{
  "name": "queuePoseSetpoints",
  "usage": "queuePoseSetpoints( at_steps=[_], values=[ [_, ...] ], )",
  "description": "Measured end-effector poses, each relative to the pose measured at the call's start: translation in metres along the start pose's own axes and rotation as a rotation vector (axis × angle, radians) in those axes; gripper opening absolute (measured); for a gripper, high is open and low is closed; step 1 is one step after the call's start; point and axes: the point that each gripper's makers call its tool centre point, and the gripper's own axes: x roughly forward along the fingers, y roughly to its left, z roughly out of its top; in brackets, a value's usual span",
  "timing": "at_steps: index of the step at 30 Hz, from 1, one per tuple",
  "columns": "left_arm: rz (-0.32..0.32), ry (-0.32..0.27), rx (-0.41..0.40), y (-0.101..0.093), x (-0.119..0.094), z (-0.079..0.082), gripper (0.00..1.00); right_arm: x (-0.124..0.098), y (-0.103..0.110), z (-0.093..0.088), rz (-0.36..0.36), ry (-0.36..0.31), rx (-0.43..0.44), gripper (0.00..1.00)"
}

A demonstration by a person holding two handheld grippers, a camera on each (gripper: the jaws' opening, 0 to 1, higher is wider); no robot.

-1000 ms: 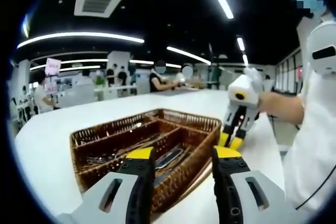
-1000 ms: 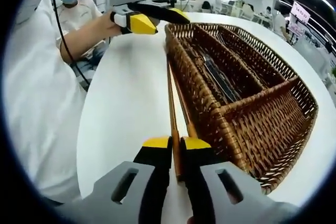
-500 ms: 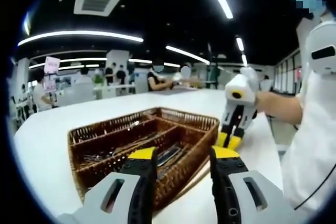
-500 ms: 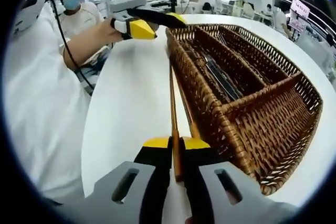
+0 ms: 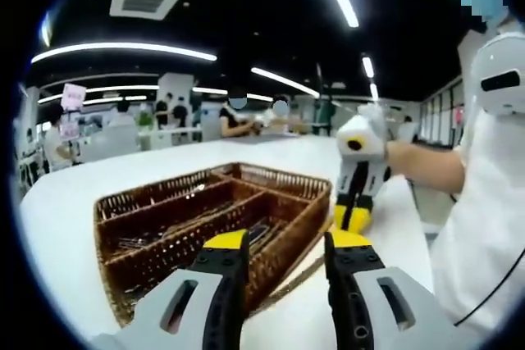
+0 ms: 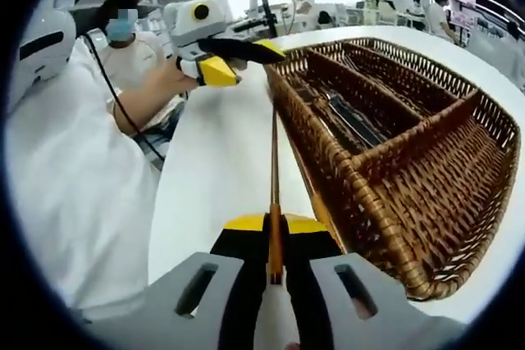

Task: Arrange the knives, forks, and spoons in their matching storage slots by inserting each utensil handle-first until every utensil is classified and aligned in the correct compartment

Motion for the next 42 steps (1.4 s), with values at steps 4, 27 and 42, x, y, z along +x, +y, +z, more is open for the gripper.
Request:
queuePoseSetpoints(
  at_steps=[4, 27, 42],
  values=[
    [-0.032, 0.019, 0.01, -0.009, 0.003, -0.003, 0.36, 0.0, 0.003, -0.002, 0.033, -0.011, 0.04, 0.05],
    [-0.277, 0.143, 0.0, -0.063, 0.011, -0.03, 0.26, -0.004, 0.015, 0.02, 0.108, -0.131, 0.091, 0.05],
    [-0.284, 0.146, -0.059, -0.068, 0.02, -0.036, 0.23, -0.01, 0.021, 0.035, 0.156, -0.215, 0.114, 0.05]
  ],
)
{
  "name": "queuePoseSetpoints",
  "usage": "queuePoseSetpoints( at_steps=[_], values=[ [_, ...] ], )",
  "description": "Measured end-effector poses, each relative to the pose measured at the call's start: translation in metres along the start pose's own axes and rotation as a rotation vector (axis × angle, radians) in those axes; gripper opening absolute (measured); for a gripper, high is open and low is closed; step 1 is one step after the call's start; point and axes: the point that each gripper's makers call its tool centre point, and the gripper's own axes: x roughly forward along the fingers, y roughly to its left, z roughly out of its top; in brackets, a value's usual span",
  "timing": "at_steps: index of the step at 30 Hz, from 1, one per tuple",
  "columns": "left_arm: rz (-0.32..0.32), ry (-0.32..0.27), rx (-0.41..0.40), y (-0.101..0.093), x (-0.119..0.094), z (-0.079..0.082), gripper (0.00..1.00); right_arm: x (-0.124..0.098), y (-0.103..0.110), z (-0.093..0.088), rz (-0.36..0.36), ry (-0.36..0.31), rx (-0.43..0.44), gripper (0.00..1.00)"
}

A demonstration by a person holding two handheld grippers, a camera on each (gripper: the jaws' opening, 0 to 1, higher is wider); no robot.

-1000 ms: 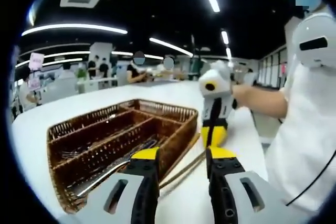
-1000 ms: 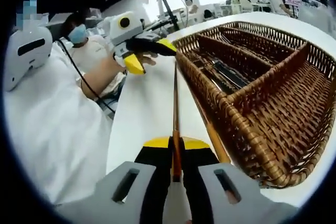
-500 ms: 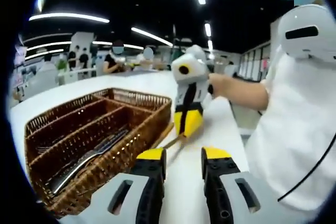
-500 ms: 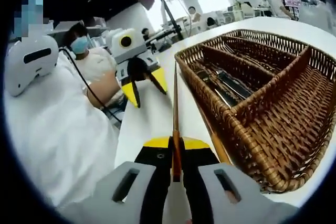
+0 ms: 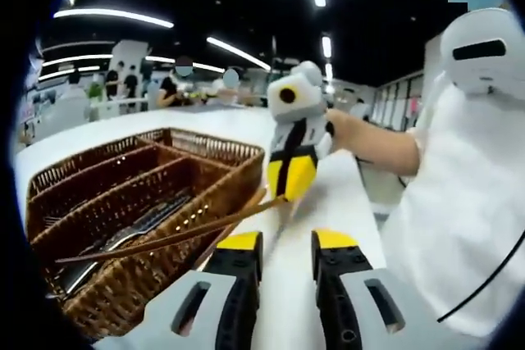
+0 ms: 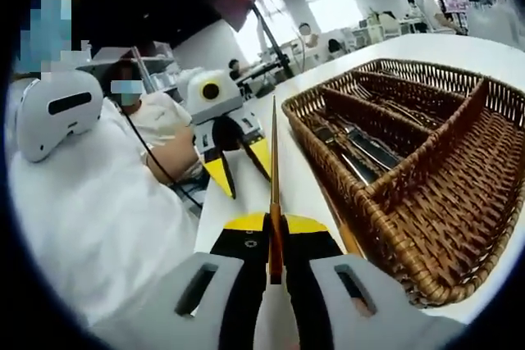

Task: Arrange the knives, forks, and spoons in their matching storage slots by inserting each utensil handle-first until every utensil is classified and aligned in the correct compartment

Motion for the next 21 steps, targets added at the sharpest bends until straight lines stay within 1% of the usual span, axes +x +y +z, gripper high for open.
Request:
queuePoseSetpoints(
  at_steps=[3, 7, 14, 15, 17, 19, 21],
  values=[
    [0.004, -0.014, -0.018, 0.001, 0.001, 0.002, 0.23, 0.0, 0.001, 0.003, 0.008, -0.014, 0.0, 0.05],
    [0.008, -0.047, -0.055, 0.002, 0.002, 0.006, 0.23, -0.001, 0.004, 0.006, 0.02, -0.036, 0.006, 0.05],
    [0.029, -0.125, -0.13, 0.008, 0.002, 0.014, 0.21, -0.001, 0.007, 0.011, 0.041, -0.078, 0.024, 0.05],
    [0.029, -0.138, -0.142, 0.009, 0.002, 0.016, 0.21, -0.001, 0.009, 0.012, 0.052, -0.088, 0.029, 0.05],
    [0.033, -0.151, -0.15, 0.01, 0.002, 0.017, 0.2, -0.001, 0.01, 0.014, 0.062, -0.102, 0.036, 0.05],
    [0.028, -0.184, -0.179, 0.01, 0.003, 0.022, 0.2, -0.001, 0.01, 0.015, 0.062, -0.11, 0.039, 0.05],
    [0.022, -0.2, -0.192, 0.009, 0.003, 0.024, 0.19, 0.0, 0.01, 0.015, 0.066, -0.116, 0.046, 0.05]
  ],
)
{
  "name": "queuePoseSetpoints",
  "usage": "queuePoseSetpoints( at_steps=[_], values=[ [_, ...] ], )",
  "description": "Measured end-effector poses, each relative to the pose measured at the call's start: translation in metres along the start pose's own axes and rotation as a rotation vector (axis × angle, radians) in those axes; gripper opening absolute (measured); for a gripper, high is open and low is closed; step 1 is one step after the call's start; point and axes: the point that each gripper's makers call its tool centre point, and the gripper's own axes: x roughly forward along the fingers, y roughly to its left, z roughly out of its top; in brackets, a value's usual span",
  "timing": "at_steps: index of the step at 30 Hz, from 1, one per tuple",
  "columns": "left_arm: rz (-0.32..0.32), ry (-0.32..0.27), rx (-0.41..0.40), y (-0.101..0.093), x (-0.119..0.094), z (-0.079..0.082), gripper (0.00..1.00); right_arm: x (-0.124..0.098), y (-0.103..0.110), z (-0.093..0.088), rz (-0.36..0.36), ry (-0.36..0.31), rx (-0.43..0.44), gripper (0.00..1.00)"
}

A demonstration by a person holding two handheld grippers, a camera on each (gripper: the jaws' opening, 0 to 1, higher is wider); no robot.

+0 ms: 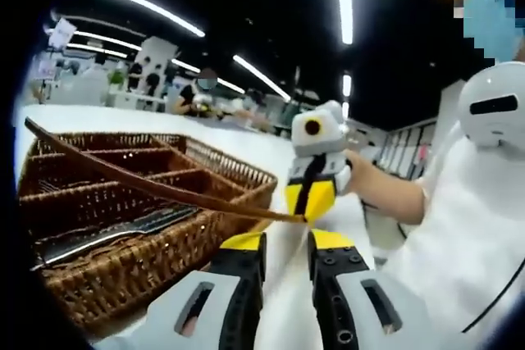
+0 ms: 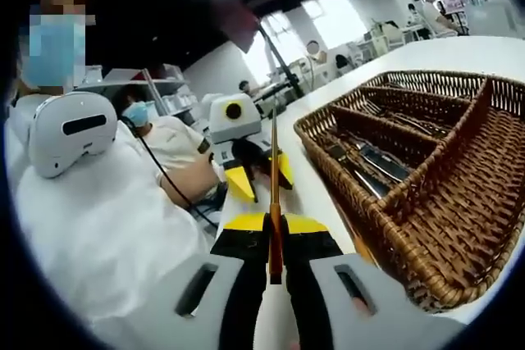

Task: Arrange the knives, forks, and spoons in their matching storage slots by inserting each utensil handle-first until every utensil is classified and aligned in the correct compartment

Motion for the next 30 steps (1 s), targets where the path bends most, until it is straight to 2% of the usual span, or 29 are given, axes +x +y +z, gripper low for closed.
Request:
queuePoseSetpoints(
  at_steps=[3, 8, 16, 30],
  values=[
    [-0.005, -0.021, -0.015, -0.001, 0.002, 0.003, 0.17, 0.001, 0.003, 0.004, 0.026, -0.035, 0.026, 0.05],
    [-0.025, -0.072, -0.057, -0.003, 0.003, 0.011, 0.13, 0.001, 0.003, 0.005, 0.023, -0.042, 0.028, 0.05],
    [-0.024, -0.087, -0.082, -0.002, 0.003, 0.012, 0.07, 0.004, 0.005, 0.004, 0.032, -0.048, 0.033, 0.05],
    [-0.055, -0.139, -0.178, -0.004, 0.004, 0.018, 0.05, 0.009, 0.009, 0.003, 0.047, -0.052, 0.032, 0.05]
  ],
)
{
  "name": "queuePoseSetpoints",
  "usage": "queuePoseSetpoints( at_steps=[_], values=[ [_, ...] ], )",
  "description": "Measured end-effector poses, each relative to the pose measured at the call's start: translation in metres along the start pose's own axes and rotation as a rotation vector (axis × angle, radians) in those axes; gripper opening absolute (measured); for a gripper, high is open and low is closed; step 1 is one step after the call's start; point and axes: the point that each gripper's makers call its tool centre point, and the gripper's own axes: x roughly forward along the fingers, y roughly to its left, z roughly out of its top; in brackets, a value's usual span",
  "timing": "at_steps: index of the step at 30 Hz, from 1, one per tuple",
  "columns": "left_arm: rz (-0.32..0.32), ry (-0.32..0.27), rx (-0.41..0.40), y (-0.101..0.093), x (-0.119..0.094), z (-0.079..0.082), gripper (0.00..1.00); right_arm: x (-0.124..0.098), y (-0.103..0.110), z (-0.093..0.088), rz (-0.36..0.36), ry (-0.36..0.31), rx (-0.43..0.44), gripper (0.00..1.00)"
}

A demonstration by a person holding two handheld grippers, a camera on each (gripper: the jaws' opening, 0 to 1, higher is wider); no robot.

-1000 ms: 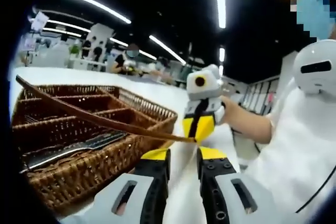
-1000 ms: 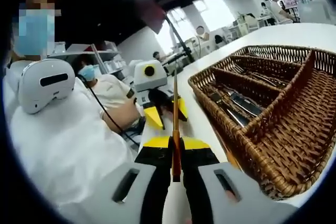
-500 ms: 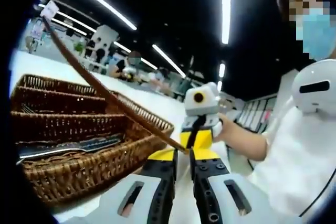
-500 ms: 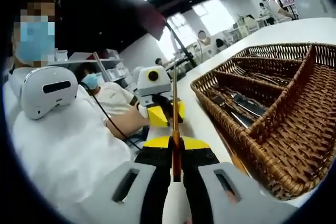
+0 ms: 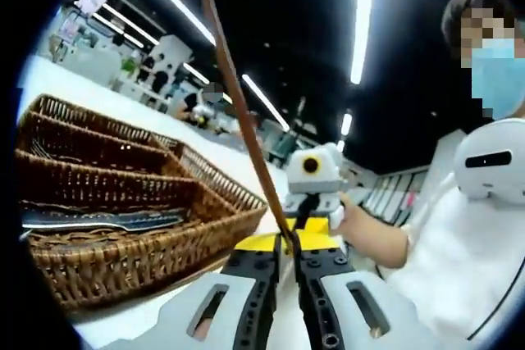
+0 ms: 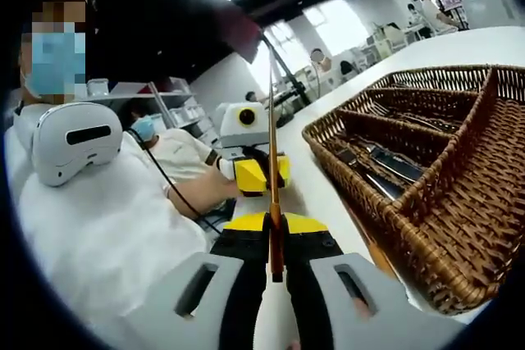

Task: Arrange the knives, forks, and spoons in their matching storage slots by inserting each utensil handle-first until every utensil is classified and aligned in the correct compartment

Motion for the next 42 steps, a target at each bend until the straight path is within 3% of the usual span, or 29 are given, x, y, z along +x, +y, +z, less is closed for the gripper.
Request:
queuePoseSetpoints(
  at_steps=[9, 42],
  values=[
    [-0.015, -0.012, -0.049, -0.002, 0.0, 0.003, 0.04, 0.004, 0.002, 0.0, 0.011, -0.004, -0.002, 0.05],
    [-0.044, 0.032, 0.0, -0.011, 0.01, 0.009, 0.03, 0.01, 0.007, -0.003, 0.051, -0.017, 0.065, 0.08]
  ],
)
